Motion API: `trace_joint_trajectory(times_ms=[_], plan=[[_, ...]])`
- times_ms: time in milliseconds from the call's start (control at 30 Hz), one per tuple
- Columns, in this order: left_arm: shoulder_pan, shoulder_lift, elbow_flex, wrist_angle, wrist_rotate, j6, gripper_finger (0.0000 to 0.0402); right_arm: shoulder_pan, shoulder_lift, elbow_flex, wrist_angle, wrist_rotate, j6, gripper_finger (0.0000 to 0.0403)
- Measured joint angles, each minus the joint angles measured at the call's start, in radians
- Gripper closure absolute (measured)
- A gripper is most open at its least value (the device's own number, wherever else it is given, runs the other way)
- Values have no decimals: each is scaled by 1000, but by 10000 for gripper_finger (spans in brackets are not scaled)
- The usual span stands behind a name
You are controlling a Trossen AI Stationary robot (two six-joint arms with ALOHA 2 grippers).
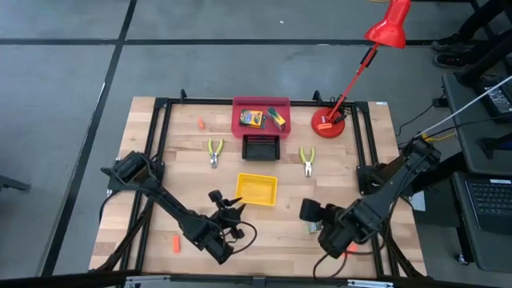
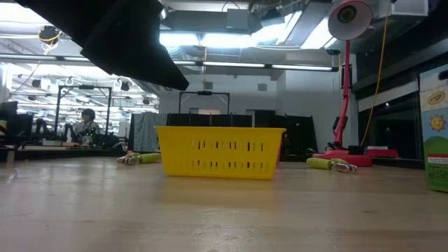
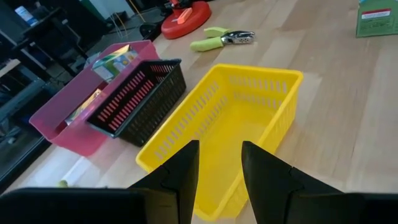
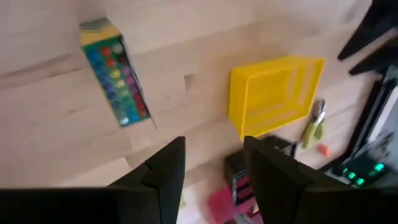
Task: Pick & Place School Supplies
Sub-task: Put the yellow crayon box into the red bin
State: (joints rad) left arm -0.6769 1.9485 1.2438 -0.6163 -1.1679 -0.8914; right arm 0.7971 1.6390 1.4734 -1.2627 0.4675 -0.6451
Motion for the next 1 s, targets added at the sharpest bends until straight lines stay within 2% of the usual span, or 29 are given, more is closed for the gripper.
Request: trace_joint_trajectory(times_ms=[333,700,1000], plan=[[-23,0,0,-65,-10,-102,283,65,61,0,9,39,-125,237],[-24,-1,0,-65,-10,-118,283,83,125,0,28,-54,-34,237],[-24,-1,0,-65,-12,-117,283,78,134,-13,32,-69,17,237]])
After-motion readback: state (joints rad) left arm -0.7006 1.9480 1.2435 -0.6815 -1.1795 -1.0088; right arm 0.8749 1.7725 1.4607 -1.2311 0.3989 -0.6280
